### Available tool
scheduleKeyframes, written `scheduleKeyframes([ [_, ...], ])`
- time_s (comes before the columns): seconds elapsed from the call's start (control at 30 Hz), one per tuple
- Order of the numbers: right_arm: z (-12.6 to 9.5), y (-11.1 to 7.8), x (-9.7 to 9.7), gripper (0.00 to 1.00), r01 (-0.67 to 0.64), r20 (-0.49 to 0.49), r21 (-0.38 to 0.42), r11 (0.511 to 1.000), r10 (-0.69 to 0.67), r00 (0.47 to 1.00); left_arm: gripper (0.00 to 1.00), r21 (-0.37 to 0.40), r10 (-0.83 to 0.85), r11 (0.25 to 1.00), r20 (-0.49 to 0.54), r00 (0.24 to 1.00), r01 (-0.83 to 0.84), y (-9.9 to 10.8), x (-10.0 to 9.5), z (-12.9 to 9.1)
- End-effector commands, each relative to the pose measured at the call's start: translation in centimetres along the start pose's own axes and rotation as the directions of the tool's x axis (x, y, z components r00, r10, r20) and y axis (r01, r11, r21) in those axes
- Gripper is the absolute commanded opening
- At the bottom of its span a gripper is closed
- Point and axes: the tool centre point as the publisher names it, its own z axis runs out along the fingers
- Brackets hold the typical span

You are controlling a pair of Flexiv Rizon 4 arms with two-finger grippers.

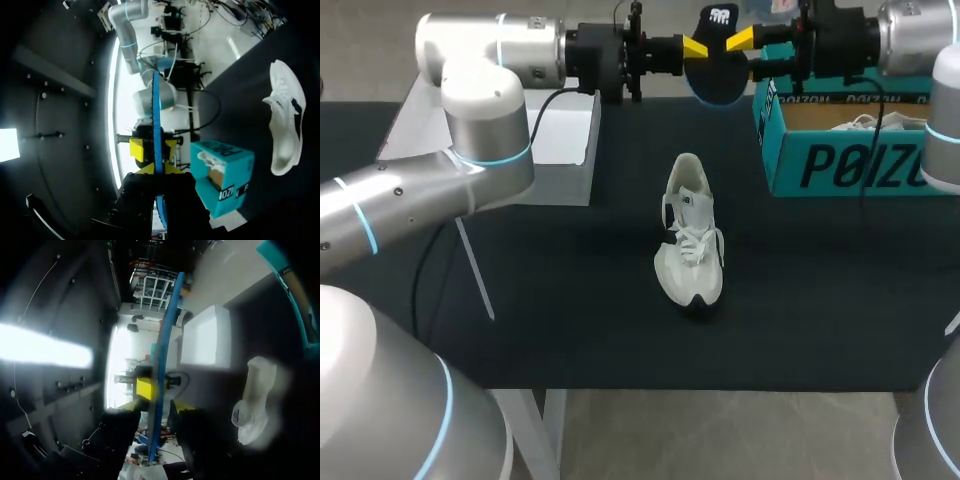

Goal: Take the shoe out of the shoebox, open the shoe tongue, remove and reinsert the insole, then place the shoe into the shoebox

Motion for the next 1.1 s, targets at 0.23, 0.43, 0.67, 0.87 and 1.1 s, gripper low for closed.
scheduleKeyframes([
  [0.23,0.6,0.4,-0.3,0.0,-0.006,0.007,0.014,1.0,0.006,1.0,0.0,0.017,0.004,1.0,-0.008,1.0,-0.004,0.1,0.0,0.7],
  [0.43,0.4,0.6,-0.2,0.0,0.001,0.005,0.012,1.0,-0.001,1.0,1.0,-0.002,-0.01,1.0,-0.017,1.0,0.01,0.0,0.3,0.3],
  [0.67,0.4,1.2,-0.1,0.0,0.049,-0.001,-0.017,0.999,-0.049,0.999,1.0,0.044,-0.055,0.997,-0.058,0.997,0.058,-0.3,-0.3,-2.1],
  [0.87,0.1,2.1,-0.1,0.0,0.092,0.028,-0.042,0.995,-0.091,0.995,1.0,0.029,-0.076,0.996,-0.164,0.984,0.082,-1.1,0.2,-6.7],
  [1.1,-0.2,2.5,-0.7,0.0,0.111,0.05,-0.071,0.991,-0.108,0.993,1.0,0.015,-0.013,1.0,-0.418,0.908,0.021,-3.4,3.8,-12.7],
])
